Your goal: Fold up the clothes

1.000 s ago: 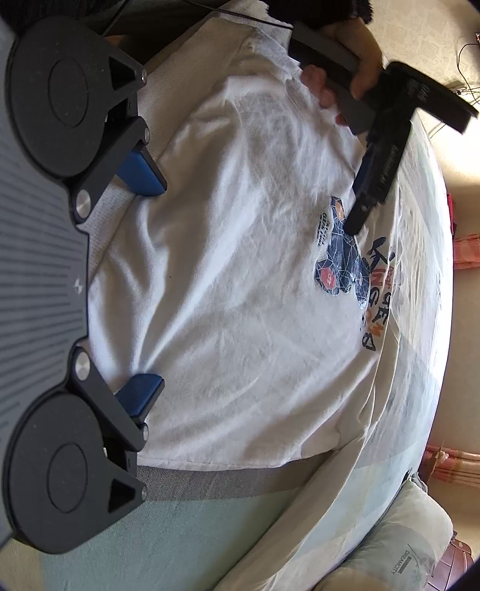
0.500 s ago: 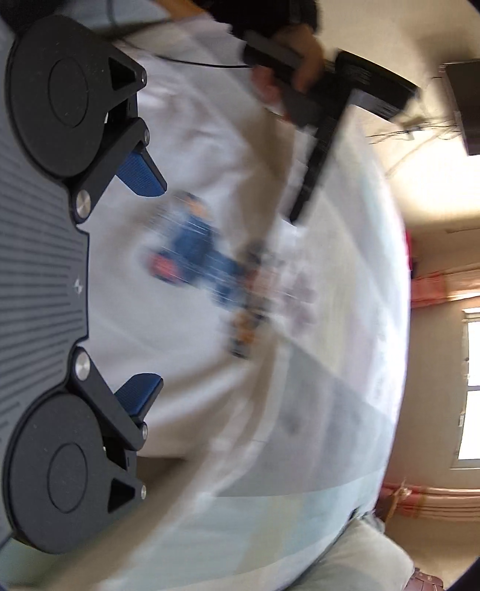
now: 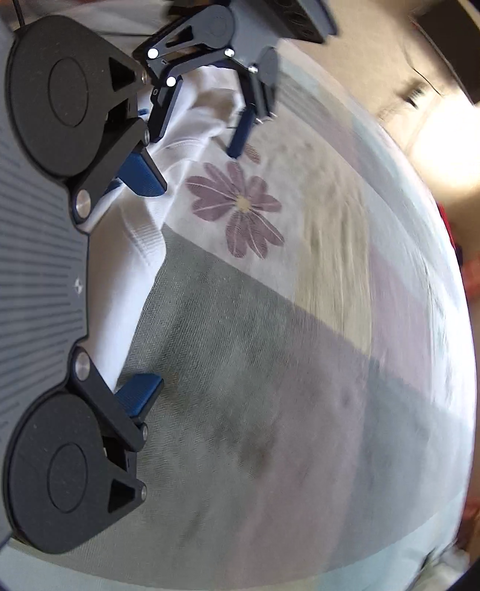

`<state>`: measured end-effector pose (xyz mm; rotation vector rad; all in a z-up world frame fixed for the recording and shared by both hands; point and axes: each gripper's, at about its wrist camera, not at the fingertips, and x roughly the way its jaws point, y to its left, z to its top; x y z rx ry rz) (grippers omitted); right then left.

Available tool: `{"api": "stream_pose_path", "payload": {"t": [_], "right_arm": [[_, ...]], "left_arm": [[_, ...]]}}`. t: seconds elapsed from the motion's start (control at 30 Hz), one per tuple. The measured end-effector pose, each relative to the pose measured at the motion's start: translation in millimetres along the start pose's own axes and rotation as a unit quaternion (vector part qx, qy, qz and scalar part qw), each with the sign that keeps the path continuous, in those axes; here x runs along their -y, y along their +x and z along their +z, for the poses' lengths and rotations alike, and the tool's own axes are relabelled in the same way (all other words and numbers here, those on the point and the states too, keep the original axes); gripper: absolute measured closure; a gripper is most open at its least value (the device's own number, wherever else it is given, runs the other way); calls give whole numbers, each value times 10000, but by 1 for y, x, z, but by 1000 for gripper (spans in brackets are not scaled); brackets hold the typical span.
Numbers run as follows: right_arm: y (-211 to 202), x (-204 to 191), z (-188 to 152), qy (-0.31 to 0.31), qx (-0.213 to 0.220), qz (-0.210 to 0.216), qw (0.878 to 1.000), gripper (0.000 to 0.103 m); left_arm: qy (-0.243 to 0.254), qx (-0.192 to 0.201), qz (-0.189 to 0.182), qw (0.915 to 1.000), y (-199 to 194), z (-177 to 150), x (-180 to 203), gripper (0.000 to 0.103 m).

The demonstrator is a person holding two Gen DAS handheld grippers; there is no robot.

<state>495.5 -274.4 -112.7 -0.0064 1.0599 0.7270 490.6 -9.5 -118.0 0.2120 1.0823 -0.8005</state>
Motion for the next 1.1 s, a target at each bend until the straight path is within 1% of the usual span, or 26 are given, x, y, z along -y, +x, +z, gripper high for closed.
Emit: {"api": "stream_pose_path", "payload": {"t": [0.03,0.13,0.2,0.3,0.4,0.5,0.6,0.67,0.73,0.8,0.9,0.97,1.03,1.1], "right_arm": [[7,5,4,-8,-104,66,9999,0],[0,-10,-1,-314,-234,222,9990,0],[-7,-21,-5,-530,-312,324,9976,0],[-26,-38,-19,-663,-169,475,9965,0],[-37,-52,-40,-756,-210,518,9956,0],[-43,-65,-63,-849,-334,555,9943,0],[-46,-79,-85,-1034,-570,470,9919,0],[-49,-88,-97,-1203,-721,452,9891,0],[-54,-95,-102,-1380,-742,353,9870,0],[-64,-99,-94,-1551,-506,259,9863,0],[-74,-89,-64,-1453,53,127,9893,0],[-67,-68,-39,-1140,330,-24,9929,0],[-56,-45,-16,-752,545,-160,9955,0],[-35,-14,-1,-78,587,-58,9982,0]], "left_arm": [[60,-71,-136,9999,-1,0,1,1],[226,-268,-490,9982,-5,0,8,1],[393,-257,-535,9975,-13,-2,18,1],[612,-128,-601,9962,-31,-11,37,1],[821,-69,-676,9943,-45,-28,55,1],[1016,-137,-733,9920,-55,-52,75,1],[1224,-274,-753,9892,-62,-75,95,1],[1409,-317,-697,9871,-68,-85,103,1],[1576,-239,-539,9857,-76,-86,107,1],[1653,-29,-373,9855,-84,-77,103,1],[1420,344,-150,9892,-88,-48,79,1],[1166,518,128,9917,-82,-26,57,1],[620,603,221,9960,-66,-8,28,1],[34,625,208,9978,-48,7,-1,1]]}}
